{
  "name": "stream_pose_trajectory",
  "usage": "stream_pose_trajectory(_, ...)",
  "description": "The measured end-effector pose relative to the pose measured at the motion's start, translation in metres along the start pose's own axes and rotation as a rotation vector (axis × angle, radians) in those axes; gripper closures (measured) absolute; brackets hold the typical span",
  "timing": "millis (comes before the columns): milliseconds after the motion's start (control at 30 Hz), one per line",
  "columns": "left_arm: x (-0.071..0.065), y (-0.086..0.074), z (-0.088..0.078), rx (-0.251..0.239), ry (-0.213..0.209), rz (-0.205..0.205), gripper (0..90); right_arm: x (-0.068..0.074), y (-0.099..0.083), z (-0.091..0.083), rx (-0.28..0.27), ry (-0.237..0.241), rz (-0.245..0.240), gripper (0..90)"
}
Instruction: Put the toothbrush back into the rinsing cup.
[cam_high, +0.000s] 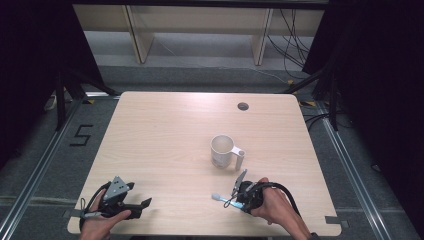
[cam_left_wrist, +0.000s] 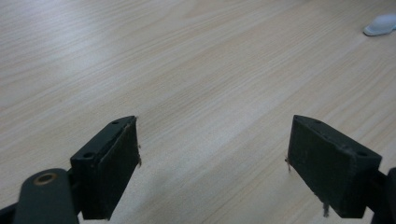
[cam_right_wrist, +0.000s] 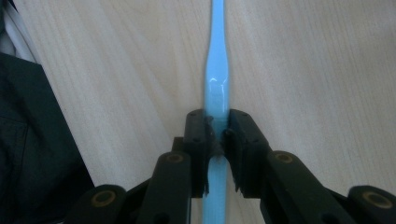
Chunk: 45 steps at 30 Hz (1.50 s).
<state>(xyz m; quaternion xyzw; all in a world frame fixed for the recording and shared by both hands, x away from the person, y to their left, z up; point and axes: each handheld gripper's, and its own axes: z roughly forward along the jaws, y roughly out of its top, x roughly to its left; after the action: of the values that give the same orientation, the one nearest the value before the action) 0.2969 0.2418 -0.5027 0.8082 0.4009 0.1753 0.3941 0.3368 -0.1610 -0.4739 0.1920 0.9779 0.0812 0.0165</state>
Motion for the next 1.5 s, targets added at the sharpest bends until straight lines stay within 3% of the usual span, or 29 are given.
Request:
stream_pose_trajectory(33, 0.0, 0.0, 0.001, -0.007, -0.002, -0.002, 15.9, -0.001, 0.001, 0.001, 0.018, -0.025, -0.024, 77.9)
stream_pose_trajectory(100, 0.0, 0.0, 0.001, -0.007, -0.002, -0.002, 15.9, 0.0, 0.003, 0.001, 0.054, -0.03, 0.007, 77.9)
stream_pose_trajectory(133, 0.0, 0.0, 0.0, -0.004, -0.001, -0.003, 15.9, -0.001, 0.004, 0.002, 0.057, -0.025, -0.012, 77.9)
stream_pose_trajectory(267, 0.0, 0.0, 0.0, -0.003, -0.001, -0.003, 15.9, 0.0, 0.007, 0.002, 0.083, -0.026, 0.003, 78.3)
stream_pose_trajectory(367, 0.0, 0.0, 0.0, -0.002, 0.0, -0.003, 15.9, -0.002, 0.007, 0.003, 0.08, -0.026, -0.005, 78.5)
stream_pose_trajectory(400, 0.0, 0.0, 0.0, -0.003, -0.001, -0.003, 15.9, 0.001, 0.008, 0.002, 0.091, -0.029, 0.025, 78.6)
stream_pose_trajectory(433, 0.0, 0.0, 0.0, -0.003, -0.001, -0.003, 15.9, 0.001, 0.008, 0.002, 0.091, -0.029, 0.025, 78.6)
stream_pose_trajectory(467, -0.002, 0.0, 0.002, -0.023, -0.001, -0.025, 16.0, 0.0, 0.008, 0.003, 0.088, -0.038, -0.001, 78.6)
stream_pose_trajectory(633, -0.001, 0.0, 0.001, -0.006, 0.0, -0.005, 15.9, 0.001, 0.009, 0.003, 0.092, -0.038, 0.003, 78.6)
stream_pose_trajectory(667, -0.002, 0.0, 0.002, -0.022, 0.0, -0.024, 15.9, 0.003, 0.01, 0.003, 0.103, -0.043, 0.029, 78.7)
stream_pose_trajectory(800, -0.002, 0.0, 0.002, -0.021, 0.0, -0.023, 15.9, 0.003, 0.011, 0.003, 0.098, -0.054, 0.017, 78.8)
stream_pose_trajectory(867, -0.002, 0.0, 0.002, -0.022, 0.0, -0.024, 15.9, 0.004, 0.01, 0.002, 0.104, -0.051, 0.038, 78.8)
stream_pose_trajectory(933, 0.0, 0.0, 0.0, -0.001, 0.0, 0.0, 15.9, 0.003, 0.009, 0.003, 0.095, -0.052, 0.024, 78.8)
stream_pose_trajectory(1000, 0.0, 0.0, 0.001, -0.007, -0.002, -0.002, 16.0, 0.002, 0.007, 0.002, 0.078, -0.053, 0.011, 78.8)
stream_pose_trajectory(1067, 0.0, 0.0, 0.001, -0.008, -0.002, -0.002, 15.9, 0.002, 0.006, 0.0, 0.058, -0.049, 0.017, 78.9)
stream_pose_trajectory(1100, 0.0, 0.0, 0.001, -0.003, -0.004, 0.0, 15.9, 0.002, 0.004, -0.008, 0.015, -0.044, 0.053, 78.9)
stream_pose_trajectory(1200, 0.0, 0.0, 0.001, 0.001, -0.002, 0.001, 15.9, 0.0, 0.003, -0.015, -0.018, -0.049, 0.046, 78.9)
stream_pose_trajectory(1300, 0.0, 0.0, 0.0, 0.002, -0.001, 0.0, 15.9, -0.004, -0.002, -0.027, -0.131, -0.04, 0.069, 78.9)
stream_pose_trajectory(1333, 0.0, 0.0, 0.0, 0.002, -0.001, 0.0, 15.9, -0.004, -0.002, -0.027, -0.131, -0.04, 0.069, 78.9)
stream_pose_trajectory(1500, 0.0, 0.0, 0.001, 0.001, -0.002, -0.001, 15.9, -0.009, -0.007, -0.031, -0.236, -0.044, 0.096, 78.8)
